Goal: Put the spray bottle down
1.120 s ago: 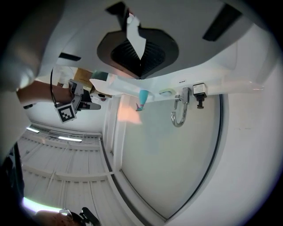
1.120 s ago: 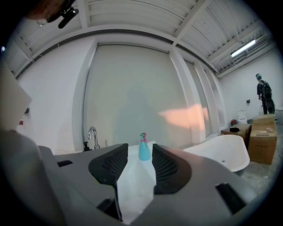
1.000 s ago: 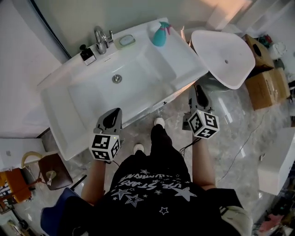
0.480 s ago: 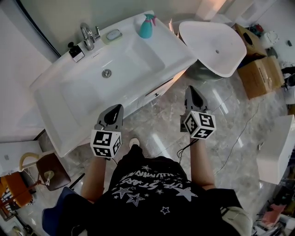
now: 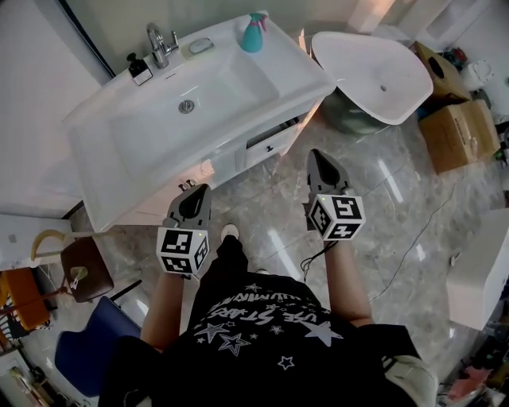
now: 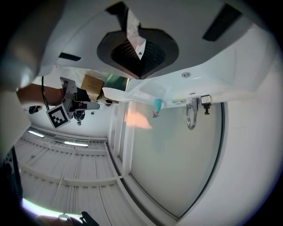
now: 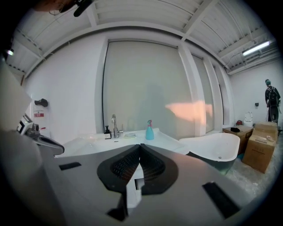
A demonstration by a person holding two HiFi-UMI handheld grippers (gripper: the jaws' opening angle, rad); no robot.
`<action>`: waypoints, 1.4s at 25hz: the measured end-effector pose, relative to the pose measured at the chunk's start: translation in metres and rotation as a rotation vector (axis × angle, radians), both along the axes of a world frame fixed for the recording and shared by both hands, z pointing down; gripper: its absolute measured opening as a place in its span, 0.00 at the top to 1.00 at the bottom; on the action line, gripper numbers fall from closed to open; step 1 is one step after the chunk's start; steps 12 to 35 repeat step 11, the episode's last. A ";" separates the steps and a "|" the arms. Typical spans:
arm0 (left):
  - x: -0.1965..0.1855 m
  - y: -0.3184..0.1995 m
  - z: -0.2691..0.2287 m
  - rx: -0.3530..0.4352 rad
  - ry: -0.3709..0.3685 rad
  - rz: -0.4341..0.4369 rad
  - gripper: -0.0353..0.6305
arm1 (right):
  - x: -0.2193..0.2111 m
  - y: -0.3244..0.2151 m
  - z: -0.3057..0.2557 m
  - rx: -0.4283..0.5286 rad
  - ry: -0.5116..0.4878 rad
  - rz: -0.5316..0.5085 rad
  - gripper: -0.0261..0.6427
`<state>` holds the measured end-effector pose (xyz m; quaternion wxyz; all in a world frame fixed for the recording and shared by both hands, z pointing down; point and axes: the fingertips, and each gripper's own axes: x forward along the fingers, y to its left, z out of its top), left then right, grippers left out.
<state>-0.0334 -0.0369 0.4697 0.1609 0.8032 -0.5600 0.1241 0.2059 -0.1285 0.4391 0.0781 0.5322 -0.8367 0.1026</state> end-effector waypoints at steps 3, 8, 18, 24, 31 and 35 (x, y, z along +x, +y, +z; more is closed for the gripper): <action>0.015 0.030 -0.005 0.012 -0.003 -0.016 0.92 | 0.010 0.028 0.002 -0.004 -0.004 -0.026 0.94; 0.035 0.079 -0.014 0.031 -0.005 -0.048 0.92 | 0.027 0.074 0.001 -0.003 -0.010 -0.058 0.94; 0.045 0.107 -0.017 0.034 0.000 -0.063 0.92 | 0.035 0.099 0.000 -0.002 -0.010 -0.075 0.94; 0.045 0.107 -0.017 0.034 0.000 -0.063 0.92 | 0.035 0.099 0.000 -0.002 -0.010 -0.075 0.94; 0.045 0.107 -0.017 0.034 0.000 -0.063 0.92 | 0.035 0.099 0.000 -0.002 -0.010 -0.075 0.94; 0.045 0.107 -0.017 0.034 0.000 -0.063 0.92 | 0.035 0.099 0.000 -0.002 -0.010 -0.075 0.94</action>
